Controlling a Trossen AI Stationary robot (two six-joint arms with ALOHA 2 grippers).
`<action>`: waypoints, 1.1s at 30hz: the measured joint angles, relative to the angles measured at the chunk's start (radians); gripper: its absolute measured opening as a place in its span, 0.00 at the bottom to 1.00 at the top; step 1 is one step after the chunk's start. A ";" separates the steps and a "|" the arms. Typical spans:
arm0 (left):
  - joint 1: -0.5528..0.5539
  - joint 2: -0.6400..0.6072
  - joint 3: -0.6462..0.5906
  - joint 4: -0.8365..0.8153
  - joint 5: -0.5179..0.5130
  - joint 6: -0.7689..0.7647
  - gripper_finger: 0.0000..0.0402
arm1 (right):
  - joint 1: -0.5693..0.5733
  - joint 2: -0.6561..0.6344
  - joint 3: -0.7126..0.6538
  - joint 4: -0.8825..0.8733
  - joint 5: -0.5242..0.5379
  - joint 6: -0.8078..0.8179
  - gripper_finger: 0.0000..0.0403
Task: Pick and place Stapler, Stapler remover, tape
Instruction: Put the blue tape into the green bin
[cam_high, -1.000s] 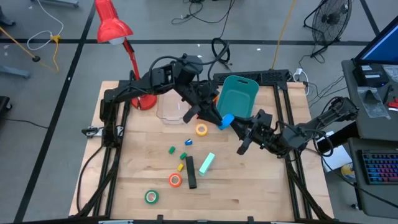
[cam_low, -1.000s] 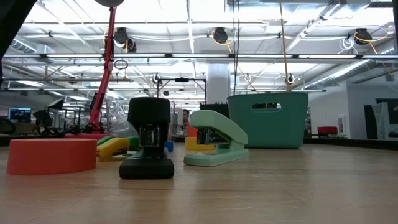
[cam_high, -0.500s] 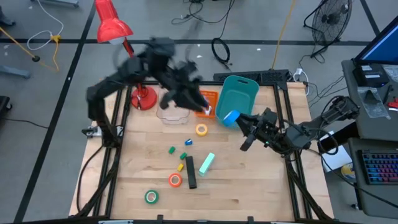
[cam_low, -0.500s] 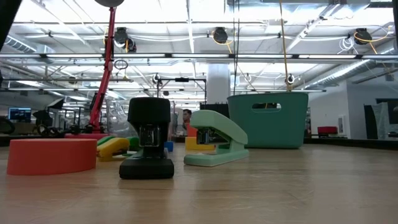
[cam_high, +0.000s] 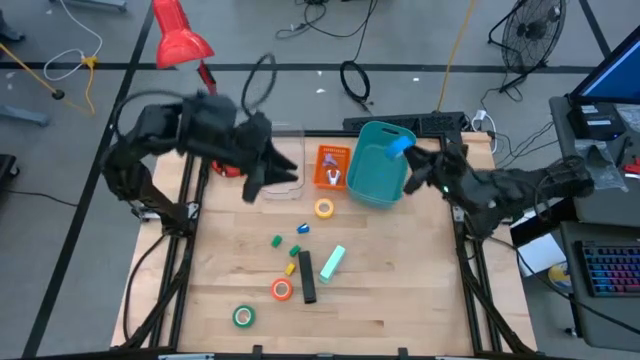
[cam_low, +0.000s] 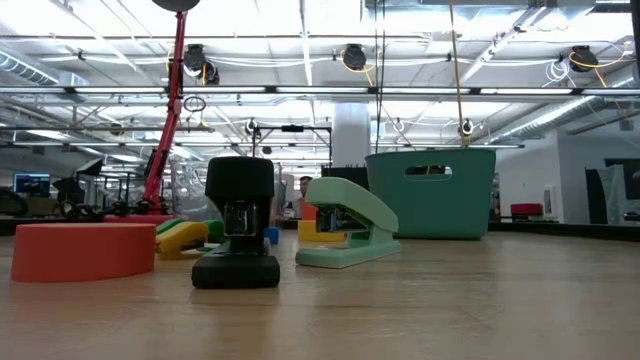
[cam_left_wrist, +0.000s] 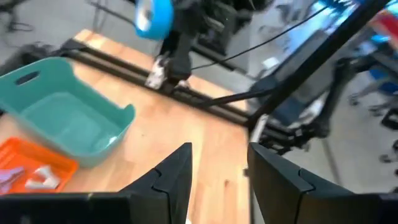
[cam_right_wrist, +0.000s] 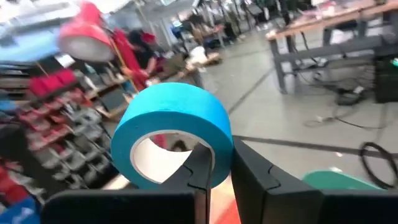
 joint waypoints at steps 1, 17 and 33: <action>-0.039 -0.002 -0.001 -0.012 -0.051 -0.006 0.39 | -0.061 -0.001 0.000 -0.045 -0.058 0.016 0.07; -0.332 0.021 -0.001 -0.096 -0.332 -0.046 0.39 | -0.784 0.381 -0.001 -0.241 -0.928 0.103 0.07; -0.495 0.022 -0.001 -0.286 -0.478 -0.067 0.39 | -0.772 0.599 0.000 -0.524 -0.951 0.163 0.07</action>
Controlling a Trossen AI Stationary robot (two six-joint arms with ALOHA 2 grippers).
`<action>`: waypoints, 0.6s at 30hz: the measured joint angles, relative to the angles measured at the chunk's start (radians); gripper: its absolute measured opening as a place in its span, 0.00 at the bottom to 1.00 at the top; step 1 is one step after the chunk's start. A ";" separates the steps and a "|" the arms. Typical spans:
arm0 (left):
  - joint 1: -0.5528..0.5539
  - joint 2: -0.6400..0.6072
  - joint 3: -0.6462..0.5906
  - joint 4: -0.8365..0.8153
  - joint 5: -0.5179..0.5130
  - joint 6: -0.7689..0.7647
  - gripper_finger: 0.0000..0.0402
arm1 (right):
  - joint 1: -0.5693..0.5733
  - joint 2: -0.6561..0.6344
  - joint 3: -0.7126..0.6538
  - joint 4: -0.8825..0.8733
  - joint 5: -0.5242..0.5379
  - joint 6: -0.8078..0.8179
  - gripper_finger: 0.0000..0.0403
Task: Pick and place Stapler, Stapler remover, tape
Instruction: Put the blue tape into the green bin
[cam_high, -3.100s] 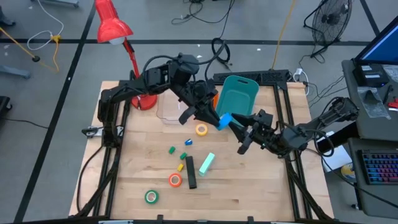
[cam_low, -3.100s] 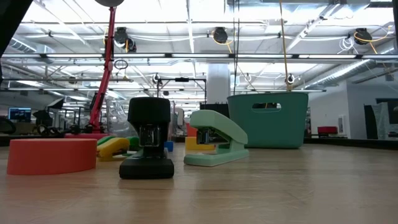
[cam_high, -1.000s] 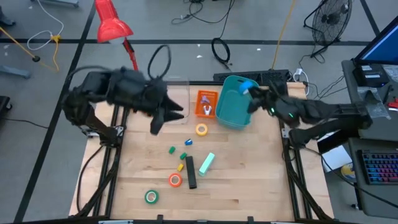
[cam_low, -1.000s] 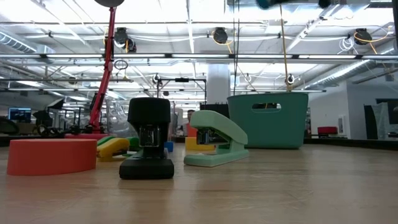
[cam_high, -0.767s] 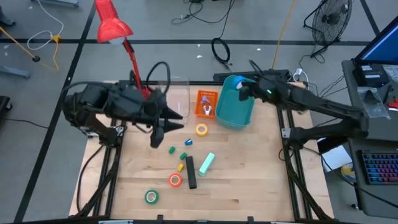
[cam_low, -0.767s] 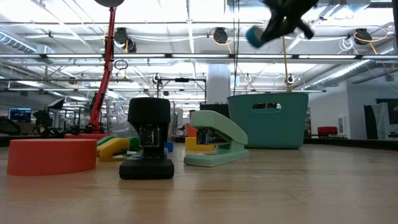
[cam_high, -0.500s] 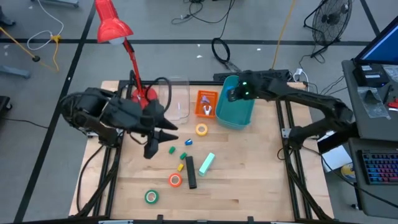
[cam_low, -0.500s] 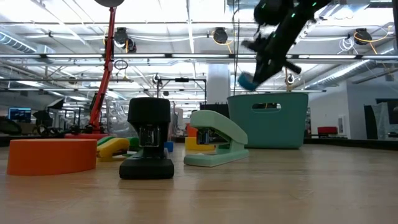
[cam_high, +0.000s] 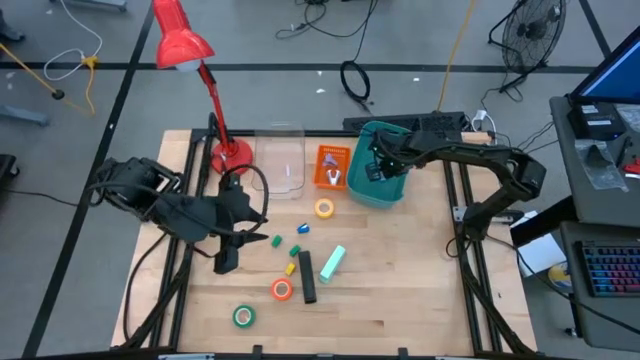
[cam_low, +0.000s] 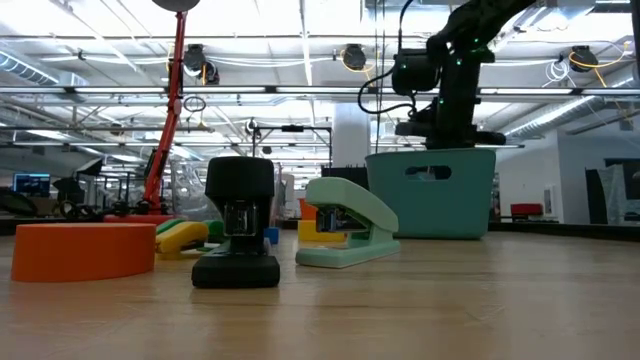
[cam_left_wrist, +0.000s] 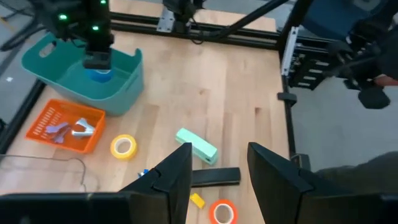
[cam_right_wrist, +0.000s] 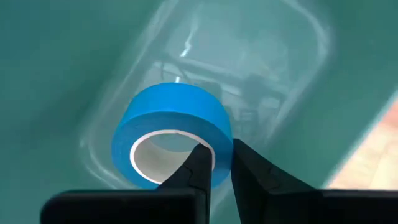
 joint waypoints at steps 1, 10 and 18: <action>-0.001 0.000 0.000 -0.001 -0.011 -0.001 0.39 | 0.000 -0.003 0.000 -0.007 0.001 0.005 0.07; -0.001 0.000 0.000 -0.029 -0.024 -0.001 0.39 | 0.000 0.003 0.000 -0.013 0.021 0.020 0.09; 0.002 0.000 0.000 -0.038 -0.026 0.007 0.39 | 0.000 0.002 0.000 -0.015 0.021 0.018 0.08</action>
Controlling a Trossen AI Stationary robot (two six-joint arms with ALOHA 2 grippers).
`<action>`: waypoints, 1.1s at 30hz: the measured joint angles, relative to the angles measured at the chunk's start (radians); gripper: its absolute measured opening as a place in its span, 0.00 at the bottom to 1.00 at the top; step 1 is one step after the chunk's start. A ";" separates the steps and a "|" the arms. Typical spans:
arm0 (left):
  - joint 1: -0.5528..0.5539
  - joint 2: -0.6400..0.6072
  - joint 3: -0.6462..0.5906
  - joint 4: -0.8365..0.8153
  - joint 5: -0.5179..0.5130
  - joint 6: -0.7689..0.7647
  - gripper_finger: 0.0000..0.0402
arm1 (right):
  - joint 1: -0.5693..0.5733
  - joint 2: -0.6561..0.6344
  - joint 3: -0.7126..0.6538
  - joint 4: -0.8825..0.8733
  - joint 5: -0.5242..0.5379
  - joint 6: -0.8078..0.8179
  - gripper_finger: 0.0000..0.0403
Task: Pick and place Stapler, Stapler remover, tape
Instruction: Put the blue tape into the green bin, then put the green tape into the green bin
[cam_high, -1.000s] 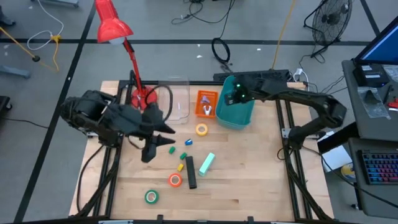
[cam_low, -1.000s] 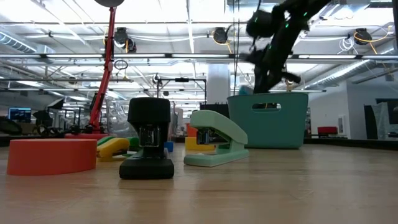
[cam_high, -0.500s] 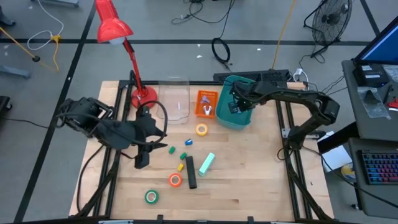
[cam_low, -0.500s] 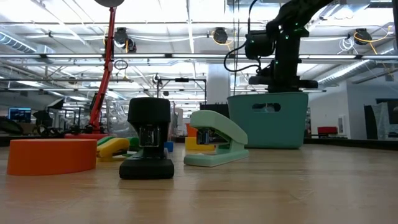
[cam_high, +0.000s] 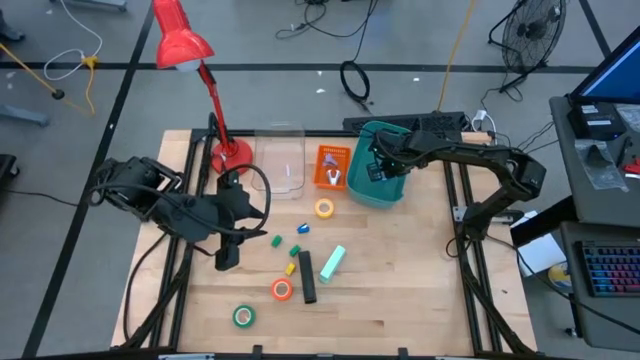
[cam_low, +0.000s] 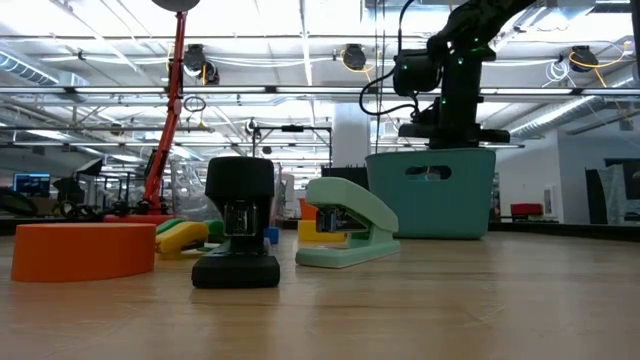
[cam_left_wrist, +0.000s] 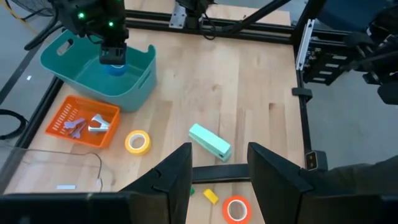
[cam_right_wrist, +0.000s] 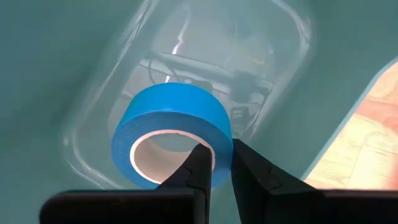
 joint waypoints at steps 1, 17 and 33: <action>0.000 0.000 0.000 0.000 0.000 0.002 0.39 | 0.000 0.000 0.000 0.000 0.000 0.000 0.08; 0.046 0.000 0.000 -0.034 0.008 0.030 0.39 | -0.002 0.000 -0.103 0.105 -0.068 0.007 0.15; 0.171 0.000 0.000 -0.083 0.044 0.050 0.39 | 0.084 -0.005 -0.163 0.216 -0.022 -0.038 0.29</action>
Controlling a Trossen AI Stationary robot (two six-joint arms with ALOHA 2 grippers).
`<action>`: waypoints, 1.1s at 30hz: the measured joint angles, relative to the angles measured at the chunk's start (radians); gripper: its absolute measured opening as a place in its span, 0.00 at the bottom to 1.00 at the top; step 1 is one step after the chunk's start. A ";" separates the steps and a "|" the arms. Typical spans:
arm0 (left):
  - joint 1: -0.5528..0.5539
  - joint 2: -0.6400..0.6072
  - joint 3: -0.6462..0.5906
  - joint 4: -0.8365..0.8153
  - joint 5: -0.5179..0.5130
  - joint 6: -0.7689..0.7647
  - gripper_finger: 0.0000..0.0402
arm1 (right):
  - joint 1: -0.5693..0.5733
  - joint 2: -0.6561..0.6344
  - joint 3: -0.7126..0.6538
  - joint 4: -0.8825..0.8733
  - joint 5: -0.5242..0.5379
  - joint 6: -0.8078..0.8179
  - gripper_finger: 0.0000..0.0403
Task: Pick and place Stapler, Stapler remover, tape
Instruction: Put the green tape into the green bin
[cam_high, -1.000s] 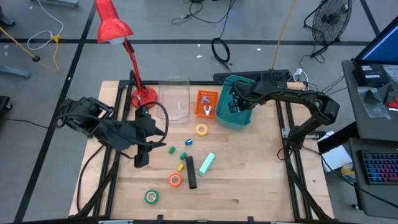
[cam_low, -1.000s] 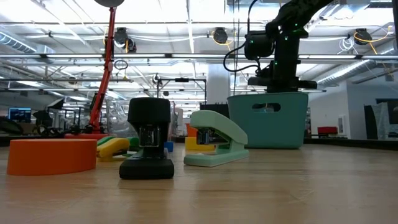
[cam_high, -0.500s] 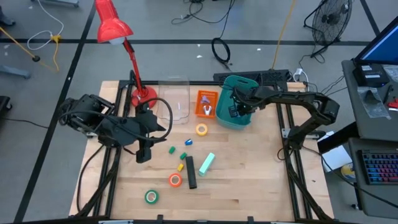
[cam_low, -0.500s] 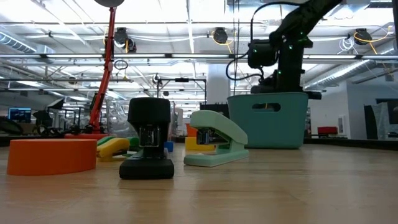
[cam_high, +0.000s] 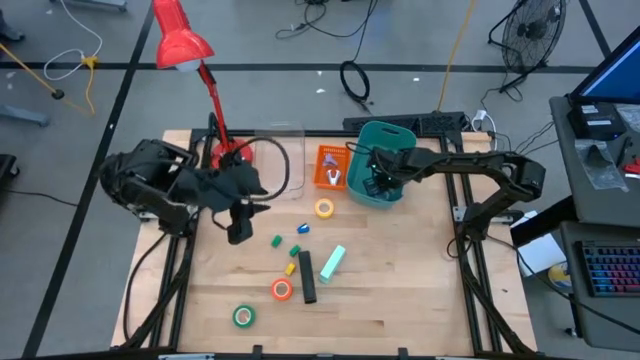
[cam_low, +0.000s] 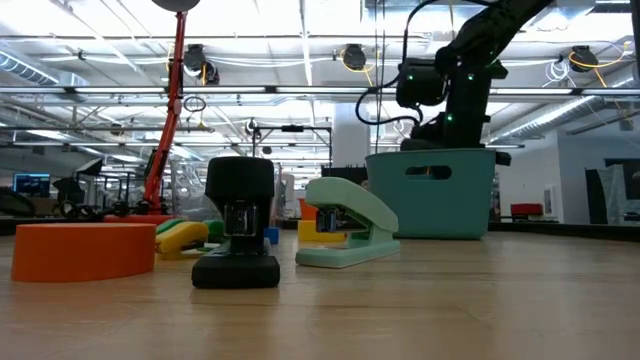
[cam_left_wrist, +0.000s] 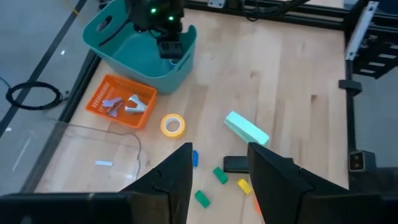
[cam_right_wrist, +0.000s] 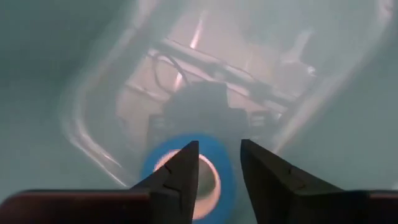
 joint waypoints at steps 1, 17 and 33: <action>0.011 0.000 0.000 0.000 0.002 0.005 0.39 | 0.000 0.000 0.000 0.009 0.000 0.000 0.31; 0.053 0.000 0.000 0.003 0.018 0.049 0.39 | 0.000 -0.026 0.000 0.052 -0.056 -0.034 0.36; 0.043 0.000 0.000 0.012 0.017 0.066 0.39 | 0.024 -0.429 0.000 0.359 -0.057 -0.070 0.34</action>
